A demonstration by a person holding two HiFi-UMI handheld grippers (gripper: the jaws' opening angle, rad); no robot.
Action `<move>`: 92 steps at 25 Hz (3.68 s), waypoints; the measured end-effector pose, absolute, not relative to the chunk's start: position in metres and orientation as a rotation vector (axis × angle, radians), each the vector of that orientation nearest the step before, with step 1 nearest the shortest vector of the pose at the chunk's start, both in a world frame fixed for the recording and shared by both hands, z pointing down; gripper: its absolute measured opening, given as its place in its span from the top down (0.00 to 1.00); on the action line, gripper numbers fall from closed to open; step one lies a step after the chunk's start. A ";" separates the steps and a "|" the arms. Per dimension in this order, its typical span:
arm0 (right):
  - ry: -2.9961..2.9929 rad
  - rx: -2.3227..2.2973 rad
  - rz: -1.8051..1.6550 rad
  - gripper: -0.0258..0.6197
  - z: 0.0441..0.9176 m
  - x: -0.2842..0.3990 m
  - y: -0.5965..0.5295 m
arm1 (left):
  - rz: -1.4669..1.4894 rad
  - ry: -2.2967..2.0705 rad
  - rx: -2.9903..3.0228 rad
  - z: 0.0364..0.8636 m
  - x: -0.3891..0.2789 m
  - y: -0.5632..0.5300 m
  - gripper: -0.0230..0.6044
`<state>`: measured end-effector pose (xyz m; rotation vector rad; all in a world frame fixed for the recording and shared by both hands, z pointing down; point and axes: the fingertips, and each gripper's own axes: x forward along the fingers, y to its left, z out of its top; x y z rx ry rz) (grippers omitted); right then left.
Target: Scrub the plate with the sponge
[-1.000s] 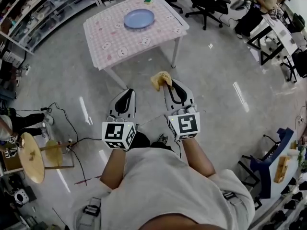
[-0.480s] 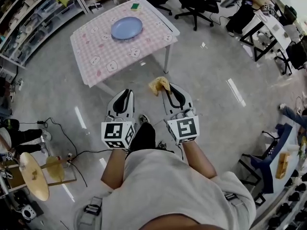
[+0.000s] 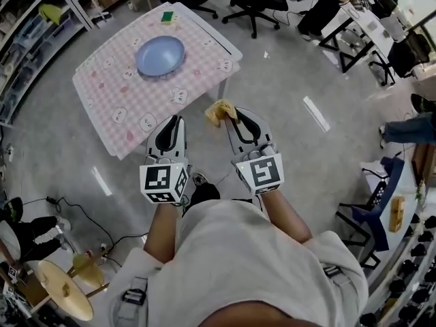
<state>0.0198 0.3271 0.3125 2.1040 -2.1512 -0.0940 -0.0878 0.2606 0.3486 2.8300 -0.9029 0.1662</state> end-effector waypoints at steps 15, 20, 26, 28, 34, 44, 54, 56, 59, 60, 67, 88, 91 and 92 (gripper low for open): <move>-2.144 2.043 0.037 0.88 0.352 0.055 0.200 | 0.208 -0.872 2.725 0.388 -0.063 0.153 0.88; -2.243 2.003 0.035 0.88 0.355 0.089 0.134 | 0.239 -0.960 2.722 0.392 -0.042 0.097 0.88; -2.373 1.877 0.024 0.88 0.349 0.132 0.046 | 0.271 -1.128 2.650 0.390 -0.013 0.017 0.88; -2.408 1.831 0.025 0.88 0.346 0.148 0.021 | 0.272 -1.180 2.628 0.385 0.000 -0.004 0.88; -2.462 1.708 0.109 0.88 0.363 0.193 -0.045 | 0.309 -1.347 2.526 0.384 0.025 -0.052 0.88; -2.515 1.495 0.224 0.87 0.423 0.162 -0.111 | 0.421 -1.483 2.256 0.455 -0.031 -0.092 0.88; -2.416 1.266 0.339 0.87 0.493 0.107 -0.166 | 0.514 -1.368 2.079 0.542 -0.073 -0.140 0.88; -2.386 1.235 0.382 0.87 0.509 0.099 -0.173 | 0.547 -1.354 2.042 0.562 -0.082 -0.146 0.88; -2.344 1.184 0.427 0.87 0.533 0.087 -0.179 | 0.635 -1.312 1.994 0.592 -0.094 -0.152 0.88; -2.333 1.163 0.434 0.87 0.539 0.082 -0.179 | 0.649 -1.296 1.970 0.601 -0.099 -0.152 0.88; -2.273 1.087 0.465 0.87 0.562 0.061 -0.176 | 0.502 -1.110 1.841 0.635 -0.098 -0.149 0.87; -2.229 1.104 0.511 0.87 0.570 0.069 -0.161 | 0.590 -1.076 1.783 0.665 -0.085 -0.151 0.90; -2.223 1.105 0.500 0.87 0.572 0.078 -0.163 | 0.573 -1.083 1.798 0.660 -0.081 -0.154 0.90; -2.219 1.103 0.490 0.87 0.573 0.082 -0.165 | 0.565 -1.086 1.804 0.658 -0.080 -0.154 0.90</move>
